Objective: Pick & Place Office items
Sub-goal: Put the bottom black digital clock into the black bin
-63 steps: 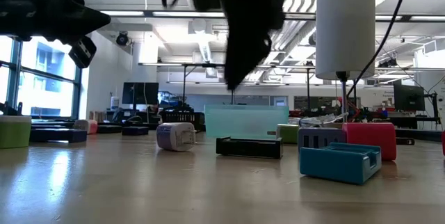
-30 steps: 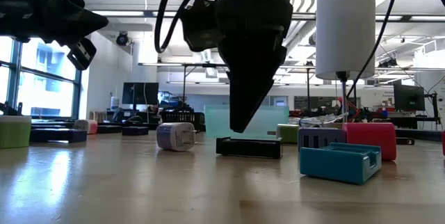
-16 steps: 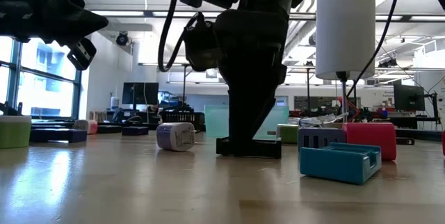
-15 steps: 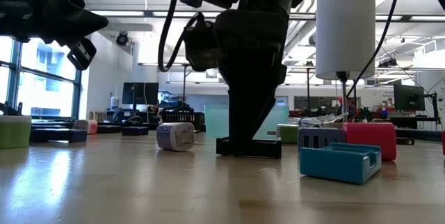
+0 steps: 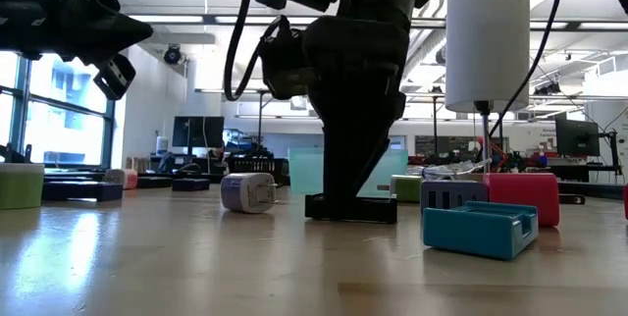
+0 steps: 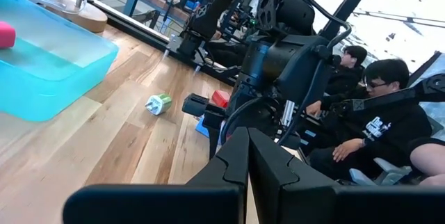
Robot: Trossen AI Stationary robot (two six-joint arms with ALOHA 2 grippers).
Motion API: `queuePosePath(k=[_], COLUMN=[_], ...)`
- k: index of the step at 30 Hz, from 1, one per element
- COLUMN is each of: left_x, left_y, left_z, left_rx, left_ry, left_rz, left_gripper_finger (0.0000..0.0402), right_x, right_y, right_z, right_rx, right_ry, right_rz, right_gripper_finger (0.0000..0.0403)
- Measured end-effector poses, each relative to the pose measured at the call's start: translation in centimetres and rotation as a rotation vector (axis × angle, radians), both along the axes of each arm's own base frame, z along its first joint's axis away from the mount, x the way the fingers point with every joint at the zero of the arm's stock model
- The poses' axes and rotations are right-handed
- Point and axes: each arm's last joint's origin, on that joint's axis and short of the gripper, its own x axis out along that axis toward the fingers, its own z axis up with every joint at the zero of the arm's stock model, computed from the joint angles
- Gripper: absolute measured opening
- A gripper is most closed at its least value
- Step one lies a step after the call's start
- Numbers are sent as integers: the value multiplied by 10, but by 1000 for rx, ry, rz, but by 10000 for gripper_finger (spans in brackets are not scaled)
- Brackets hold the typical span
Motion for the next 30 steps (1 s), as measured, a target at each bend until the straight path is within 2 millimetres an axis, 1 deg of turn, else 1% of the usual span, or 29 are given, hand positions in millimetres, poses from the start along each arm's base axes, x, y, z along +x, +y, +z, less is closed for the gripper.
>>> queuePosePath(k=[9, 22, 27, 30], left_x=[0, 0, 0, 0], left_y=[0, 0, 0, 0], left_z=[0, 0, 0, 0], left_rx=[-2, -2, -2, -2], left_ry=[0, 0, 0, 0], left_rz=[0, -1, -1, -1], left_gripper_finger=[1, 1, 1, 1], right_x=[1, 4, 6, 6], right_y=[-23, -49, -52, -49], right_z=[-1, -1, 0, 0], right_rx=[2, -73, -125, -129], right_ry=[37, 21, -3, -4], right_rz=[-46, -107, -83, -65], right_gripper_finger=[163, 157, 155, 146])
